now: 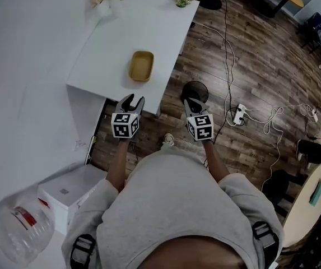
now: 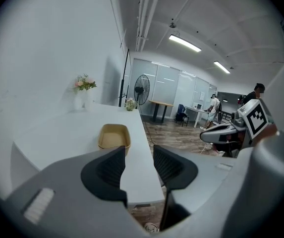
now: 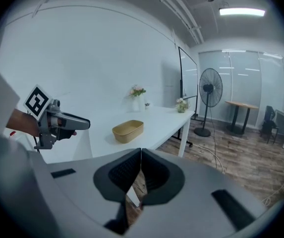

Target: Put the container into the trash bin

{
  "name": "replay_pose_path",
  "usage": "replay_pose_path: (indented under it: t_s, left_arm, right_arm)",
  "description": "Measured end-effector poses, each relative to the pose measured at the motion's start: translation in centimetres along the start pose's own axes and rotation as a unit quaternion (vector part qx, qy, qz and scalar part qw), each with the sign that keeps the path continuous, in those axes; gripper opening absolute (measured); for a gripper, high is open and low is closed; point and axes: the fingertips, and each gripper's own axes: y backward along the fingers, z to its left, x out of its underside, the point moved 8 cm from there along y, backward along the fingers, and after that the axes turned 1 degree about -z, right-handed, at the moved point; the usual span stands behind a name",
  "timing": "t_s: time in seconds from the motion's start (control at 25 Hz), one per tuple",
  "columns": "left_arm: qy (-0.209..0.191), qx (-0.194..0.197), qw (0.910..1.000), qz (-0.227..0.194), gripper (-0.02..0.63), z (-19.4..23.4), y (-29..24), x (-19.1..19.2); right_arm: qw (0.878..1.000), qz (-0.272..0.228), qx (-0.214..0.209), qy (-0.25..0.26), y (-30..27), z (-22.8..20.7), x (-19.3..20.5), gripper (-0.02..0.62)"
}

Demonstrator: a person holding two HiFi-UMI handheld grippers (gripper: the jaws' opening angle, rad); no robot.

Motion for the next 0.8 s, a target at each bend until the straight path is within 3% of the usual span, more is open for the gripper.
replay_pose_path:
  t_s: [0.32, 0.8]
  left_arm:
    - [-0.004, -0.013, 0.9999, -0.002, 0.188, 0.7, -2.1, -1.4]
    - [-0.014, -0.011, 0.9998, 0.001, 0.188, 1.7, -2.8, -1.8]
  right_arm:
    - [1.000, -0.011, -0.009, 0.006, -2.3, -2.2, -1.9, 0.014]
    - [1.000, 0.002, -0.014, 0.001, -2.7, -1.7, -1.1, 0.014]
